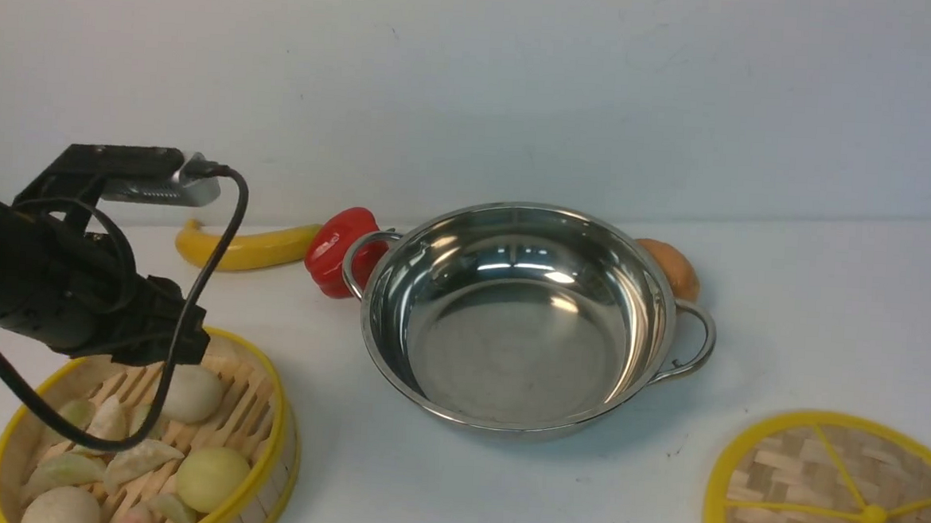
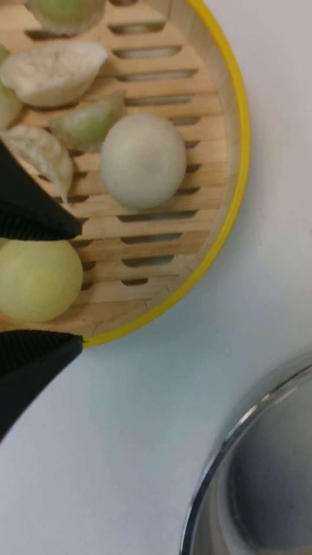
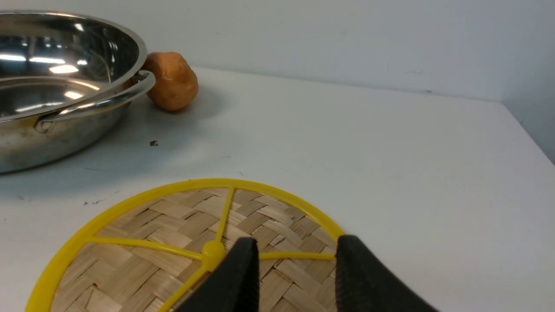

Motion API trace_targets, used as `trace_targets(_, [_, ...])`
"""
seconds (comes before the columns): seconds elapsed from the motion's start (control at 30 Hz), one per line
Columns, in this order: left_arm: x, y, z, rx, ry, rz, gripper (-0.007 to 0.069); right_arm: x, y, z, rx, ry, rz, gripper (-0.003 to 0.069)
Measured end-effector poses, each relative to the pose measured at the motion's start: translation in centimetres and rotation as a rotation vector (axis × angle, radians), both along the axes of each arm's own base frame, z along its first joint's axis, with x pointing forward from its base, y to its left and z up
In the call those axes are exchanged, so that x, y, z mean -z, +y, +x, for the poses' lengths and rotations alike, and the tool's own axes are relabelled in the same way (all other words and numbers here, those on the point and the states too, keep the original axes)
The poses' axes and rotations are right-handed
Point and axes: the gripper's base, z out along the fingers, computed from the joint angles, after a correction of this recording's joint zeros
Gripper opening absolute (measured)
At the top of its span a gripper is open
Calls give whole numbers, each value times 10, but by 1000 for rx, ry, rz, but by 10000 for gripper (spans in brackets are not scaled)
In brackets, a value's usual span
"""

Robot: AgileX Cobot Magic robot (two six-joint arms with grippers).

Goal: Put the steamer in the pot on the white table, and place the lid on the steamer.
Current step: 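Grasp the rim of the steamer basket holding the buns with the left gripper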

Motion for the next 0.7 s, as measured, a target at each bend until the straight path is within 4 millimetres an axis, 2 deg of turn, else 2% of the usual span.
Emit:
trace_targets(0.17, [-13,19,1,0,21,237,281,0,0,0,0,0,0,239])
trace_targets(0.3, [-20,24,2,-12,22,283,281,0,0,0,0,0,0,239])
trace_targets(0.5, [-21,16,2,-46,28,174,281,0,0,0,0,0,0,239])
trace_targets(0.6, [-23,4,2,-50,34,32,281,0,0,0,0,0,0,239])
trace_targets(0.7, [-21,-14,5,27,32,-32,281,0,0,0,0,0,0,239])
